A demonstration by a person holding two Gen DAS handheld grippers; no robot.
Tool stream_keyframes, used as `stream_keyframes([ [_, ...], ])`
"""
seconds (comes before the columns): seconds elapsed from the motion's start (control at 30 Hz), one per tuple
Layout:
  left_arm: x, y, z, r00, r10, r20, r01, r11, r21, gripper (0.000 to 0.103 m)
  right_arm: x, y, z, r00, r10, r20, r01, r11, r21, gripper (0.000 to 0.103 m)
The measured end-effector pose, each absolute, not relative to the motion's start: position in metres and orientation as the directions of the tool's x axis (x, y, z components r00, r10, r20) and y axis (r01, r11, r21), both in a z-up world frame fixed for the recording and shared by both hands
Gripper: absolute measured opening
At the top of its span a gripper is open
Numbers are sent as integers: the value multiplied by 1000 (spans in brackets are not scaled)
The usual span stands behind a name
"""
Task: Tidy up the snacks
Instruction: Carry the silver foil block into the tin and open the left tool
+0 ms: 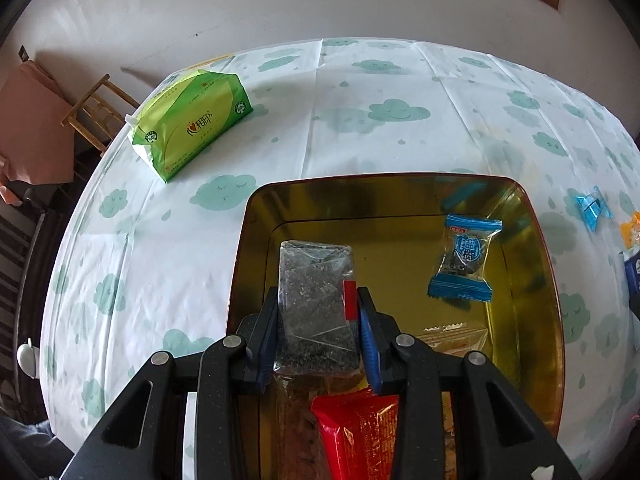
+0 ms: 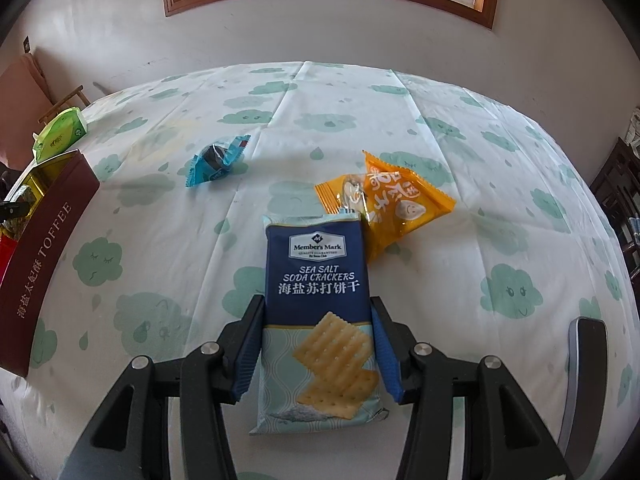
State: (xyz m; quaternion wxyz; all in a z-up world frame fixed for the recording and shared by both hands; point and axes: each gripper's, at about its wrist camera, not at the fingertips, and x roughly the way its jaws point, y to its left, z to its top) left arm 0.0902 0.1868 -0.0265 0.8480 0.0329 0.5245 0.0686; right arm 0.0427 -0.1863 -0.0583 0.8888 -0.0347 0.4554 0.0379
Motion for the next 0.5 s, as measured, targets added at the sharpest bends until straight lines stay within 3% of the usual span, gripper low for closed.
stream_keyframes([
  [0.4, 89, 188, -31, 429, 152, -891, -82, 988, 129, 40, 43, -186, -58, 581, 36, -813, -100, 995, -27, 52],
  [0.5, 88, 186, -30, 435, 146, -889, -72, 989, 128, 46, 43, -186, -58, 582, 36, -813, -99, 995, -27, 52],
])
